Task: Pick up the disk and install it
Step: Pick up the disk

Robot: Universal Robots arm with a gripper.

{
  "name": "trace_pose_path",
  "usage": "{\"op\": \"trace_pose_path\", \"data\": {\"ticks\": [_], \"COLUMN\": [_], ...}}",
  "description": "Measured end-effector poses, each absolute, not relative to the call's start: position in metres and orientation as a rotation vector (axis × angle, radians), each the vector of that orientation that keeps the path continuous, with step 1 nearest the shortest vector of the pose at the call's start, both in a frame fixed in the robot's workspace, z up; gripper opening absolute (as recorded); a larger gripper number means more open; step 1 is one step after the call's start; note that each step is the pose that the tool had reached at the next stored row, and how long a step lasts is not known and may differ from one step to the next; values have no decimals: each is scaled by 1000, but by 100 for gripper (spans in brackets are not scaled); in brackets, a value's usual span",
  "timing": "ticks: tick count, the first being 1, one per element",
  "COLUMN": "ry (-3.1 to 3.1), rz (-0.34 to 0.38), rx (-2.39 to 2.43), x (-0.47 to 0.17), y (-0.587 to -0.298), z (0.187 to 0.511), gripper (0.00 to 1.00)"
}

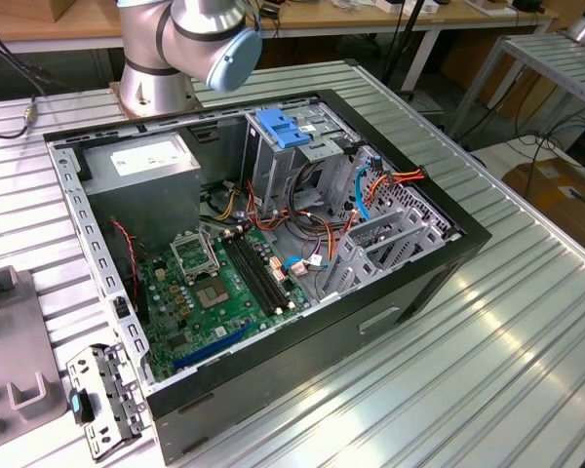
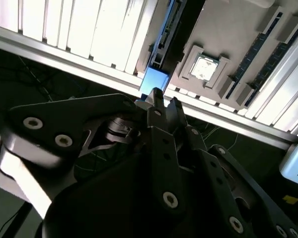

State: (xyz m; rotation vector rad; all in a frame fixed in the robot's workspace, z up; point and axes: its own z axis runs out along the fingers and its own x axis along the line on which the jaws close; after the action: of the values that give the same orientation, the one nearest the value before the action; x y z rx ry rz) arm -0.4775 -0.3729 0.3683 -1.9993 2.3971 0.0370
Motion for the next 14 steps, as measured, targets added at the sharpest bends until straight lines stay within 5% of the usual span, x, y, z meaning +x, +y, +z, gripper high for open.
{"op": "trace_pose_path", "data": {"ticks": [7,14], "ry": [2390,2347], "rz": [37,37], "rx": [-2008,-2059], "x": [-478,-478], "y": [-372,-372], "z": [354,340], "gripper": [54,54]}}
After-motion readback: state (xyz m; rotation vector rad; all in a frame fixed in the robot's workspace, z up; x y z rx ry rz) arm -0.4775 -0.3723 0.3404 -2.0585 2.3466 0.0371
